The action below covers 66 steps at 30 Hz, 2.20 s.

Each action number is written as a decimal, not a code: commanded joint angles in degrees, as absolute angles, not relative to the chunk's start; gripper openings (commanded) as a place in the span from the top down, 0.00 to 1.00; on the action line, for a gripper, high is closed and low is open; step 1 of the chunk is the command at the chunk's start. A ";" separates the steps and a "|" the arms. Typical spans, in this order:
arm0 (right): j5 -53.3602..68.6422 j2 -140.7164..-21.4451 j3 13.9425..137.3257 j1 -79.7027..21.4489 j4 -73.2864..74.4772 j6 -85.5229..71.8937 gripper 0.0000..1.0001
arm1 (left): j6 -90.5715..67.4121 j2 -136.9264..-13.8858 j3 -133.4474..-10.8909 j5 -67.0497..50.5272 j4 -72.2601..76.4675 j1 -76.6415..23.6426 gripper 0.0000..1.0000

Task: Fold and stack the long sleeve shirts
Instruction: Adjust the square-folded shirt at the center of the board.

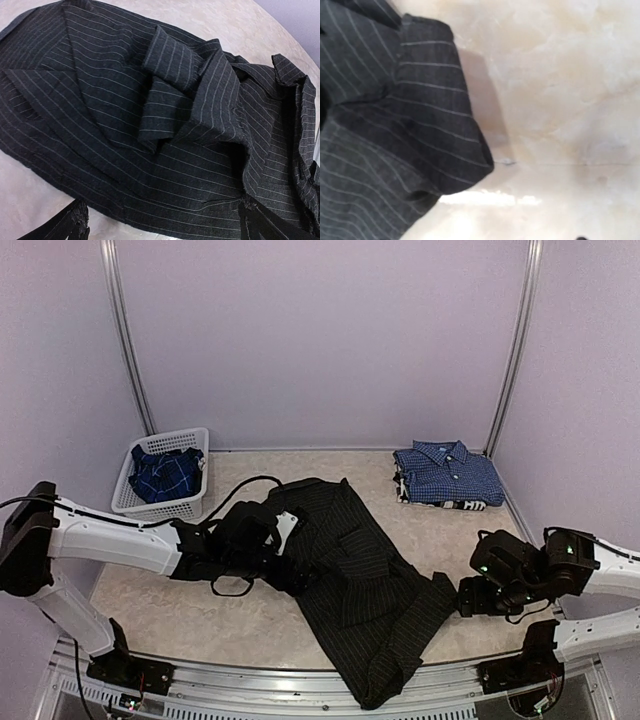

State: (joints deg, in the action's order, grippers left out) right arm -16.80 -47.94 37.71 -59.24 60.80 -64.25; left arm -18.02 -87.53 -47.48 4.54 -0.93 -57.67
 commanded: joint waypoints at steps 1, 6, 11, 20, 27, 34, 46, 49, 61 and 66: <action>-17.43 -51.66 40.11 -59.92 56.38 -62.73 0.23 | -18.06 -91.64 -50.57 -4.27 4.37 -58.26 0.01; -18.36 -63.23 45.34 -60.55 48.13 -52.27 0.23 | -16.46 -95.27 -51.20 -4.26 5.97 -62.96 0.01; -18.53 -74.27 51.08 -60.56 44.50 -45.63 0.24 | -20.06 -94.21 -47.52 -0.87 7.67 -64.09 0.02; -16.07 -94.17 58.60 -60.27 56.08 -46.10 0.29 | -19.96 -88.86 -44.02 7.42 6.28 -64.38 0.01; -11.26 -90.72 56.43 -61.64 66.35 -54.29 0.36 | -17.20 -89.79 -45.79 9.06 3.55 -64.19 0.01; -5.28 -86.30 50.12 -64.81 71.07 -60.86 0.37 | -14.53 -92.25 -47.75 3.65 3.09 -63.70 0.01; -9.09 -77.24 56.02 -71.90 78.46 -71.74 0.33 | -15.07 -95.50 -48.71 -11.13 8.26 -61.11 0.06; -12.90 -75.31 58.30 -71.85 75.70 -70.28 0.30 | -16.83 -97.00 -49.55 -12.65 9.48 -60.46 0.06; -16.56 -69.96 56.78 -66.24 62.46 -60.42 0.30 | -27.35 -105.96 -58.43 -17.32 11.20 -55.90 0.16; -16.34 -70.22 55.89 -65.33 61.60 -58.52 0.30 | -29.49 -110.39 -62.45 -15.66 9.20 -55.55 0.27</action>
